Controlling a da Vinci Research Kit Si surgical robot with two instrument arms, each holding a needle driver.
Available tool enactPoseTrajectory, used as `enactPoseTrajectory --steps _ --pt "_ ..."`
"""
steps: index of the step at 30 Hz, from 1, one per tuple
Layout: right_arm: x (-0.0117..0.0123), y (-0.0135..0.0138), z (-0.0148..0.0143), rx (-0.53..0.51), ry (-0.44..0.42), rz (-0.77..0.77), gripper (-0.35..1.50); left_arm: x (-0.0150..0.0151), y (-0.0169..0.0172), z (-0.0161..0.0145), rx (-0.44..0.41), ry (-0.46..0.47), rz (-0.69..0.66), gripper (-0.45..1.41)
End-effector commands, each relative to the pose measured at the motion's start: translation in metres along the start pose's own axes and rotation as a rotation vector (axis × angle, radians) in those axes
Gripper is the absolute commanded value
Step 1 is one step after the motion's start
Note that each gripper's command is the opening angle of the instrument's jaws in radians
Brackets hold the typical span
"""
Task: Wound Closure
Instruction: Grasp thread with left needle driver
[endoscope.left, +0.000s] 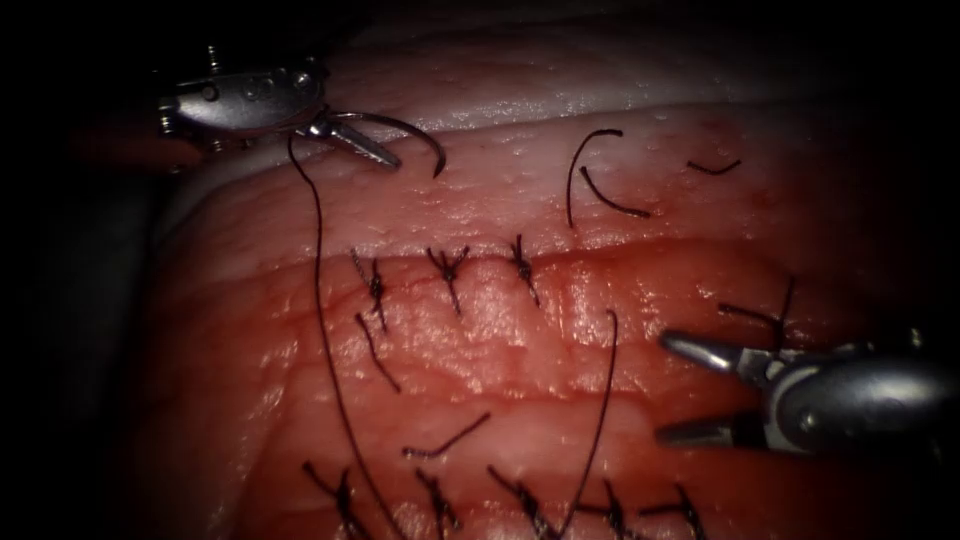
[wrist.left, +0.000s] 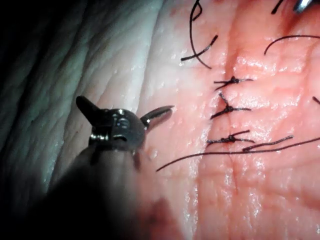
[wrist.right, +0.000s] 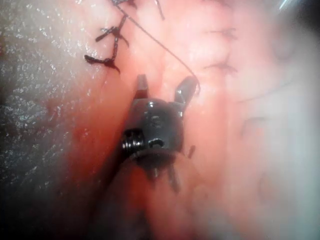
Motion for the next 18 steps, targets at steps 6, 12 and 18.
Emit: enactPoseTrajectory --steps 6,12,18 --pt "-0.0002 -0.0004 0.0008 0.0 0.002 0.0 0.99 -0.0001 -0.0004 -0.0033 -0.021 -0.015 0.114 0.87" --pt "-0.0003 -0.0004 0.001 -0.001 0.001 0.005 0.98 -0.0013 0.0025 -0.006 -0.145 -0.063 0.305 0.62" --pt "-0.0003 -0.0005 0.0013 -0.003 0.0 0.011 0.99 -0.0014 0.0054 -0.0071 -0.249 -0.038 0.456 0.62"
